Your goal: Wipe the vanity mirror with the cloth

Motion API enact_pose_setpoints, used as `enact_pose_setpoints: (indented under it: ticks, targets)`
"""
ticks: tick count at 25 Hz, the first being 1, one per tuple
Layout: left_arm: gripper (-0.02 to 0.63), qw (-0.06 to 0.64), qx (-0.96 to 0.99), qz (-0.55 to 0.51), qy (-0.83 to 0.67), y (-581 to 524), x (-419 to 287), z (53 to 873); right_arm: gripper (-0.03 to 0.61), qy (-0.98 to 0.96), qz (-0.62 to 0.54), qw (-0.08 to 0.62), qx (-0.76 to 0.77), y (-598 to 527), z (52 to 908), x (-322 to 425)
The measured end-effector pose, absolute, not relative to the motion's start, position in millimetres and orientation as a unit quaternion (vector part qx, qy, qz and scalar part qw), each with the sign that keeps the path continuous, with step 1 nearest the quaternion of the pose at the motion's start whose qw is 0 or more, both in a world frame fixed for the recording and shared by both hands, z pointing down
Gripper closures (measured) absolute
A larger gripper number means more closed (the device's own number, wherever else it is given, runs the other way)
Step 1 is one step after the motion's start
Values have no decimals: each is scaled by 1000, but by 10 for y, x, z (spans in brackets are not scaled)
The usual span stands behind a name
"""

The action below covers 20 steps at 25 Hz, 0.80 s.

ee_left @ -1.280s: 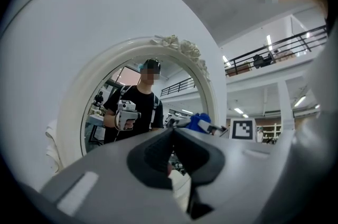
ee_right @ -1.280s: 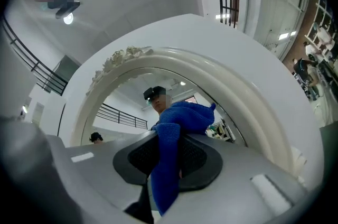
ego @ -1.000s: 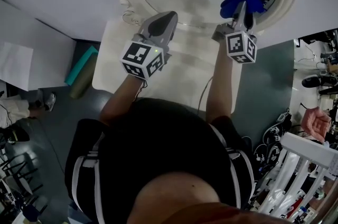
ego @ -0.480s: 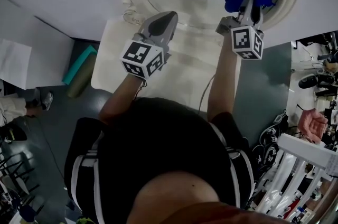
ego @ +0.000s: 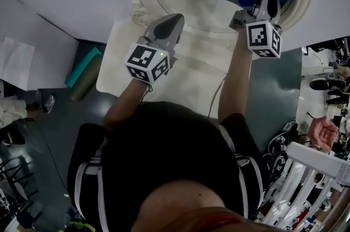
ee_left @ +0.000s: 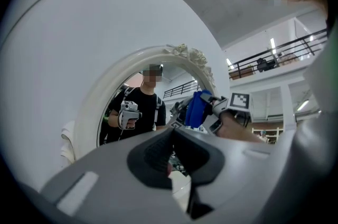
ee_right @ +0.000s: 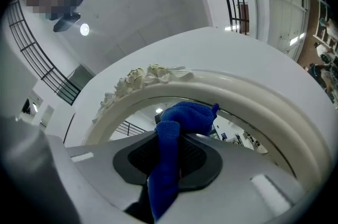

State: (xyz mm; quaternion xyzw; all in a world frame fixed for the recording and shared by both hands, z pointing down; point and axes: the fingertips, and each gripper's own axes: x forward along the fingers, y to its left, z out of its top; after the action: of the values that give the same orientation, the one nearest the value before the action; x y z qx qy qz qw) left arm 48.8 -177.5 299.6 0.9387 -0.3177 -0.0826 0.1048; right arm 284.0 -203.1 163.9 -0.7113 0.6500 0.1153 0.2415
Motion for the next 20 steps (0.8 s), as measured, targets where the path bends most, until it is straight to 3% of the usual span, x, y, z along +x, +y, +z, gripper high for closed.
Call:
enact_pose_setpoints:
  ticks: [20]
  targets:
    - [603,102,935,-89,-328,-1819,298,2968,499,682,168,204,-682,-2327,1223,2246]
